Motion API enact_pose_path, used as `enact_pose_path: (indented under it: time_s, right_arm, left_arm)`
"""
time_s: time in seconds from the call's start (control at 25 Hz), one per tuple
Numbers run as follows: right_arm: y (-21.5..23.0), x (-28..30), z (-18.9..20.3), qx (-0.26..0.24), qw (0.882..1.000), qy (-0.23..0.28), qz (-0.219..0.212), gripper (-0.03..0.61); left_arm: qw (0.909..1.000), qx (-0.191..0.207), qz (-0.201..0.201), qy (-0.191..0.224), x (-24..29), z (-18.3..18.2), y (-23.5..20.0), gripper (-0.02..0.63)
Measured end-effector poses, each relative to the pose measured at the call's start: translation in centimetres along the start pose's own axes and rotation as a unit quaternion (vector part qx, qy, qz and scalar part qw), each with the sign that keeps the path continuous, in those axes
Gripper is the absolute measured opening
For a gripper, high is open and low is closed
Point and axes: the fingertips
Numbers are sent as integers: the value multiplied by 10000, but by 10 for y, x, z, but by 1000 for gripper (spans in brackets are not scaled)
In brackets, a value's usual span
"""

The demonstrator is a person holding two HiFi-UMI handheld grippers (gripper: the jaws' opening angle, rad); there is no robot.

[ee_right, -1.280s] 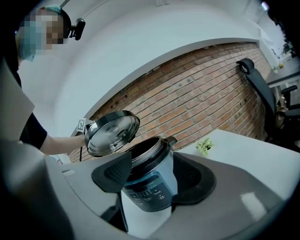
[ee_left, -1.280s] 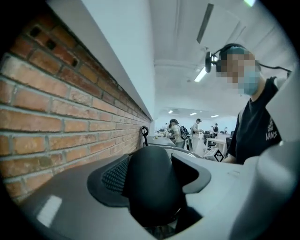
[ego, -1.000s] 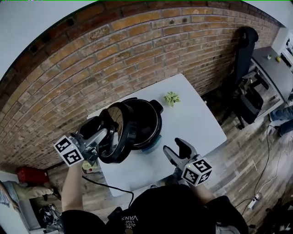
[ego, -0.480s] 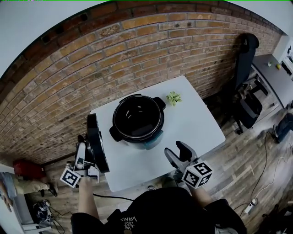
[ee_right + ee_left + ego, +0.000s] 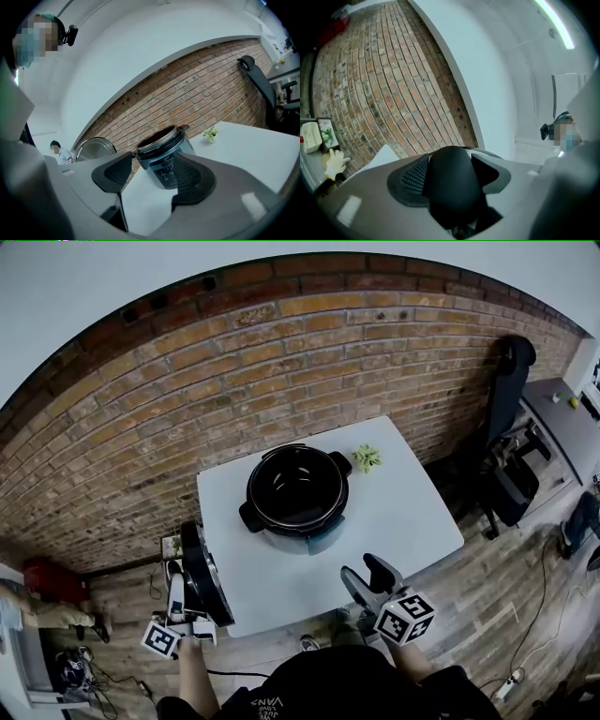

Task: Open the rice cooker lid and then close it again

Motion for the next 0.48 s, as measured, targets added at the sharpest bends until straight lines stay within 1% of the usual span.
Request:
enact_pose_path:
  time_s: [0.24,0.48]
  right_arm:
    - [-6,-4,2,-10,10000,-9,-29,268]
    - [-6,-4,-2,-46,10000,19,-36,268]
  left_arm:
    - [10000,-55,64,44,-6,4,1,282]
    - [9996,82,250,-113,15,6,13,282]
Point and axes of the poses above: the fingertips, and each gripper's own axes: x forward along the fingers, y to its right, z out of its underside, and after that the axes turned 15 degrees about -x, right-handed
